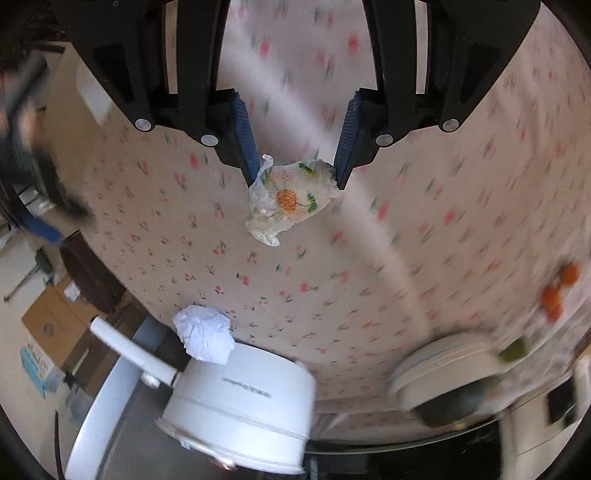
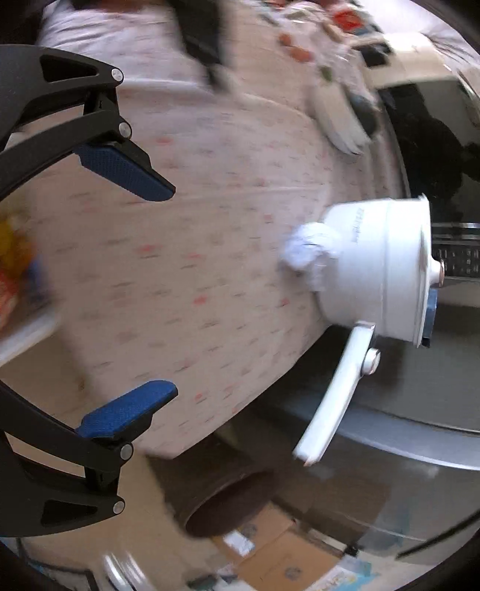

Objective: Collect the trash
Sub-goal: 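Grasp the floral tissue wrapper with the left gripper while the right grasps crumpled white paper, then carry the wrapper and paper to the white bin and open both grippers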

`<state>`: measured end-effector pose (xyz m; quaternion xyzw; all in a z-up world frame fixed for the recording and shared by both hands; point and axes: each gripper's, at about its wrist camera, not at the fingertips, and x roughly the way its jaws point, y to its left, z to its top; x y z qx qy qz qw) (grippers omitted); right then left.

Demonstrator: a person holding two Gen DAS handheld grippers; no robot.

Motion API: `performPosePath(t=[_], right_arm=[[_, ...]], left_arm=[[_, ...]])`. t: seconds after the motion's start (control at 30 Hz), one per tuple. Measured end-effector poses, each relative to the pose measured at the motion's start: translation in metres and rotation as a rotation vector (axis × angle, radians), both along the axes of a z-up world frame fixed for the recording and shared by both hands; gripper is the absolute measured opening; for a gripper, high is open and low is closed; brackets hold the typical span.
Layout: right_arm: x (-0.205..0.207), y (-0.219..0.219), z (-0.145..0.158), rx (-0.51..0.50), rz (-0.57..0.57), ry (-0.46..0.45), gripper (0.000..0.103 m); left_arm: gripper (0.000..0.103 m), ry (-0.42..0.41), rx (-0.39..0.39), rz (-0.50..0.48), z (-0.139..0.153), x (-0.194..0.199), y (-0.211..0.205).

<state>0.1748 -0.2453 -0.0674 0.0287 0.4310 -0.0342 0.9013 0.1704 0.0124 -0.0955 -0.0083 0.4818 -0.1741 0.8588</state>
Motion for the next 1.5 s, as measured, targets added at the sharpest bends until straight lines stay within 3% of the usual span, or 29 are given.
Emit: performPosePath(t=[0.13,0.27,0.7,0.73,0.8,1.03,1.33,1.5], right_arm=[[0.067,0.001,0.003,0.103,0.015,-0.035,0.095],[0.111,0.012,-0.007,0.095,0.019,-0.029,0.095],[0.167,0.019,-0.048,0.045,-0.024,0.02,0.095],[0.167,0.02,-0.049,0.044,-0.026,0.015,0.093],[0.167,0.021,-0.05,0.068,-0.014,0.014,0.076],[0.14,0.029,-0.029,0.082,0.03,-0.028,0.068],[0.041,0.025,0.043,0.07,0.058,-0.164,0.069],[-0.021,0.016,0.069,0.065,0.047,-0.202,0.07]], left_arm=[[0.039,-0.049,-0.065,0.057,0.019,-0.028,0.021],[0.039,-0.097,-0.082,0.069,0.028,-0.033,0.021],[0.039,-0.079,-0.058,0.088,0.019,-0.029,0.03],[0.039,-0.08,-0.06,0.089,0.019,-0.029,0.031],[0.039,-0.078,-0.063,0.096,0.019,-0.028,0.032],[0.039,-0.109,-0.079,0.123,0.029,-0.031,0.041],[0.039,-0.236,-0.133,0.113,0.076,-0.059,0.04],[0.039,-0.298,-0.169,0.099,0.101,-0.083,0.035]])
